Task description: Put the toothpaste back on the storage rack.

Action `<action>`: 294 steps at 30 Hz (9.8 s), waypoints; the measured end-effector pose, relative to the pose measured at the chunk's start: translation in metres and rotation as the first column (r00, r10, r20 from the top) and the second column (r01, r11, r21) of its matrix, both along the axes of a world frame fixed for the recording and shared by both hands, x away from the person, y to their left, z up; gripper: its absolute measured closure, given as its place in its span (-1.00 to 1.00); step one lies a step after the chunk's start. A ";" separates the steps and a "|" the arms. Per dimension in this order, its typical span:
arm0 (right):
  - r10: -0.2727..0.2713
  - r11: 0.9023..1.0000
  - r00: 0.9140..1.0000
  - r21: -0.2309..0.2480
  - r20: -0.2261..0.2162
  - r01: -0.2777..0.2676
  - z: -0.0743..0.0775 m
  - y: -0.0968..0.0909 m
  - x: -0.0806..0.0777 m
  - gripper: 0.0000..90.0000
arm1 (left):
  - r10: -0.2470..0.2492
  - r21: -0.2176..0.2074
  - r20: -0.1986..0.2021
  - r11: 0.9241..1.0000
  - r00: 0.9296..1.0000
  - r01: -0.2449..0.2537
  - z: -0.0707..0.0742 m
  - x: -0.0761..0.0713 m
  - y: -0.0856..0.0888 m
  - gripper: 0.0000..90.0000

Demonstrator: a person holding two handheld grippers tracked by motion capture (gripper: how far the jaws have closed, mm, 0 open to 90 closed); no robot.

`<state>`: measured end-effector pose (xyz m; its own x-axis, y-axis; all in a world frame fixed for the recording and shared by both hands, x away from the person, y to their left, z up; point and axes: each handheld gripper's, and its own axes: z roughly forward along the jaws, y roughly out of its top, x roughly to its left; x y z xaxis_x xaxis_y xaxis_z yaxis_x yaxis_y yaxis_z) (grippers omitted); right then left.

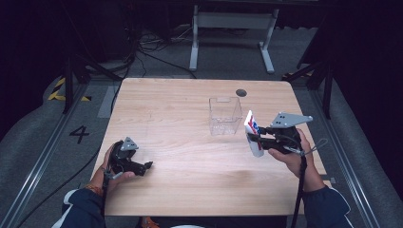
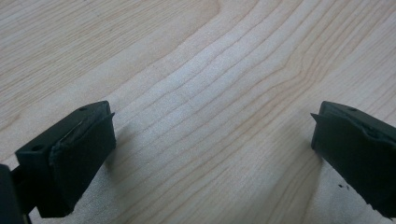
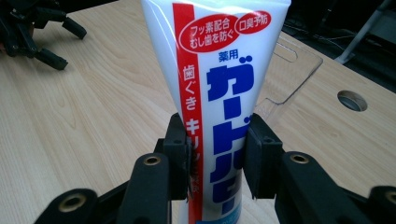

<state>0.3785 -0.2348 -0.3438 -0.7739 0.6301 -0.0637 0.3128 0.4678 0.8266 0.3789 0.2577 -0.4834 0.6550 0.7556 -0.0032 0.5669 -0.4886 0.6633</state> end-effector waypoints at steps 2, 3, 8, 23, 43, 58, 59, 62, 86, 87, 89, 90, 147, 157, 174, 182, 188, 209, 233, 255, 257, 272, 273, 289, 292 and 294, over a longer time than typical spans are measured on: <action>-0.003 1.000 1.000 0.001 0.012 0.003 0.003 0.001 0.002 0.48 | 0.000 0.000 0.000 1.000 1.000 0.000 0.000 0.000 0.000 -1.00; -0.007 1.000 1.000 0.000 0.015 0.007 0.004 0.002 0.002 0.48 | 0.000 0.000 0.000 1.000 1.000 0.000 0.000 0.000 0.000 -1.00; -0.019 1.000 0.999 0.017 0.036 0.019 0.010 0.005 0.005 0.49 | 0.000 0.000 0.000 1.000 1.000 0.000 0.000 0.000 0.000 -1.00; -0.038 0.999 0.996 0.040 0.079 0.035 0.027 0.018 0.021 0.48 | 0.000 -0.001 0.000 1.000 1.000 0.000 0.000 0.000 0.000 -1.00; -0.033 0.998 0.995 0.059 0.096 0.027 0.040 0.036 0.045 0.48 | 0.001 0.000 0.000 1.000 1.000 -0.001 0.000 0.000 0.000 -1.00; -0.041 0.998 0.993 0.056 0.112 0.035 0.042 0.056 0.066 0.48 | 0.001 0.000 0.000 1.000 1.000 -0.001 0.000 0.000 0.000 -1.00; -0.043 0.998 0.993 0.057 0.110 0.037 0.042 0.057 0.067 0.48 | 0.000 0.000 0.000 1.000 1.000 0.000 0.000 0.000 0.000 -1.00; -0.047 0.997 0.993 0.058 0.106 0.041 0.039 0.059 0.073 0.48 | 0.000 0.000 0.000 1.000 1.000 0.000 0.000 0.000 0.000 -1.00; -0.100 0.992 0.990 0.090 0.100 0.092 0.013 0.067 0.109 0.48 | 0.000 0.000 0.000 1.000 1.000 0.000 0.000 0.000 0.000 -1.00; -0.102 0.992 0.990 0.089 0.100 0.093 0.012 0.067 0.110 0.48 | 0.000 0.000 0.000 1.000 1.000 0.000 0.000 0.000 0.000 -1.00; -0.111 0.991 0.989 0.089 0.095 0.103 0.008 0.067 0.112 0.48 | 0.000 0.000 0.000 1.000 1.000 0.000 0.000 0.000 0.000 -1.00; -0.112 0.991 0.989 0.088 0.093 0.104 0.007 0.067 0.113 0.48 | 0.000 -0.001 0.000 1.000 1.000 0.000 0.000 0.000 0.000 -1.00; -0.113 0.994 0.994 0.010 0.012 0.113 -0.056 0.055 0.108 0.44 | 0.001 -0.001 0.000 1.000 1.000 -0.001 0.000 0.000 0.000 -1.00; -0.120 0.992 0.993 -0.035 -0.011 0.120 -0.060 0.056 0.110 0.42 | 0.001 -0.001 0.000 1.000 1.000 -0.001 0.000 0.000 0.000 -1.00; -0.120 0.991 0.992 -0.063 -0.033 0.118 -0.063 0.060 0.111 0.28 | 0.001 -0.001 0.000 1.000 1.000 -0.001 0.000 0.000 0.000 -1.00; -0.116 0.992 0.992 -0.058 -0.040 0.113 -0.064 0.063 0.111 0.17 | 0.002 0.001 0.001 1.000 1.000 -0.002 0.000 0.000 0.000 -1.00; -0.119 0.992 0.992 -0.050 -0.051 0.116 -0.063 0.062 0.111 0.16 | 0.002 -0.001 0.000 1.000 1.000 -0.002 0.000 0.000 0.000 -0.99; -0.110 0.990 0.994 -0.093 -0.002 0.109 -0.047 0.065 0.098 -0.20 | 0.002 -0.001 0.000 1.000 1.000 -0.002 0.000 0.000 0.000 -0.99; -0.078 0.974 0.996 -0.210 0.047 0.086 -0.032 0.061 0.071 -0.40 | 0.005 -0.003 -0.004 1.000 1.000 -0.005 0.000 -0.001 0.000 -0.99; -0.066 0.967 0.994 -0.241 0.088 0.086 -0.029 0.034 0.039 -0.40 | 0.005 -0.003 -0.004 1.000 1.000 -0.005 0.000 -0.001 0.000 -0.99; -0.069 0.966 0.994 -0.242 0.090 0.089 -0.030 0.031 0.037 -0.40 | 0.005 -0.004 -0.003 1.000 1.000 -0.005 0.000 -0.001 0.000 -0.99; -0.064 0.962 0.994 -0.257 0.093 0.087 -0.042 0.011 0.021 -0.40 | 0.005 -0.003 -0.003 1.000 1.000 -0.005 0.000 -0.001 0.000 -0.99; -0.067 0.961 0.994 -0.264 0.091 0.089 -0.044 0.008 0.020 -0.40 | 0.005 -0.003 -0.004 1.000 1.000 -0.005 0.000 -0.001 0.000 -0.99; -0.092 0.954 0.994 -0.280 0.064 0.107 -0.066 -0.016 0.008 -0.42 | 0.007 -0.004 -0.004 1.000 1.000 -0.007 0.000 -0.001 -0.001 -0.99; -0.102 0.952 0.993 -0.285 0.058 0.114 -0.071 -0.023 0.006 -0.42 | 0.007 -0.004 -0.004 1.000 1.000 -0.007 0.000 -0.001 -0.001 -0.99; -0.107 0.952 0.993 -0.282 0.051 0.116 -0.075 -0.028 0.004 -0.42 | 0.007 -0.004 -0.004 1.000 1.000 -0.007 0.000 -0.001 -0.001 -0.99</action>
<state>0.3828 -0.2623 -0.4184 -0.6940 0.6643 -0.2778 0.3502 0.6485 0.6759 0.3782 0.2570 -0.4835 0.6498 0.7601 -0.0088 0.5726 -0.4819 0.6632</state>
